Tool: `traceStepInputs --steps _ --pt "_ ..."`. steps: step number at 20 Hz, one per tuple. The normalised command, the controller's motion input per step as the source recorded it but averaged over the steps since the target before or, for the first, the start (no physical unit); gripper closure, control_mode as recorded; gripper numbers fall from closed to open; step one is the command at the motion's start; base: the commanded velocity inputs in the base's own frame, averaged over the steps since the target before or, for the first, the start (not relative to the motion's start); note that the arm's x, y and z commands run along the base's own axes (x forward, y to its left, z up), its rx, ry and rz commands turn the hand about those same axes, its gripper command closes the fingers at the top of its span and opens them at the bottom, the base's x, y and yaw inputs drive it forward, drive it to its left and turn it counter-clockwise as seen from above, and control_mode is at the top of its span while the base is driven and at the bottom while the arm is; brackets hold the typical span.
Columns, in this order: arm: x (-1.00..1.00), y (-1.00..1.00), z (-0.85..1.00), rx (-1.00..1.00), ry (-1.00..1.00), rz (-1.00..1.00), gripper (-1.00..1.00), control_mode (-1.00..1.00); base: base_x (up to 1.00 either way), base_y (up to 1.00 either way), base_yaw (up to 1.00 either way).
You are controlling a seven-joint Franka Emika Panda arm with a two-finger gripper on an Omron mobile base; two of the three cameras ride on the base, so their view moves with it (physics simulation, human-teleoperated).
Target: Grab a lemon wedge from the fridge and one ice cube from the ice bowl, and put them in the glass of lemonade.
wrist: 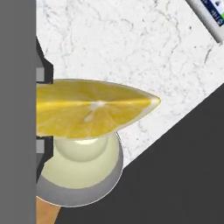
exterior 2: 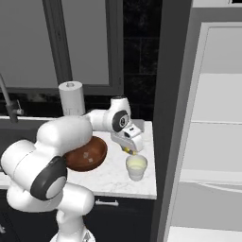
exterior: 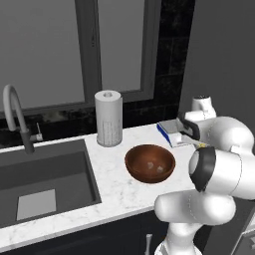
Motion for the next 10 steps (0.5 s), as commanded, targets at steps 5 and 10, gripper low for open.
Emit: traceStepInputs --steps 5,10 --pt "0.00 -0.27 -0.31 0.04 0.03 -0.14 1.00 -1.00 0.00 0.00 0.00" --pt "0.00 -0.09 -0.09 0.00 0.00 -0.09 1.00 -1.00 0.00 0.00 0.00"
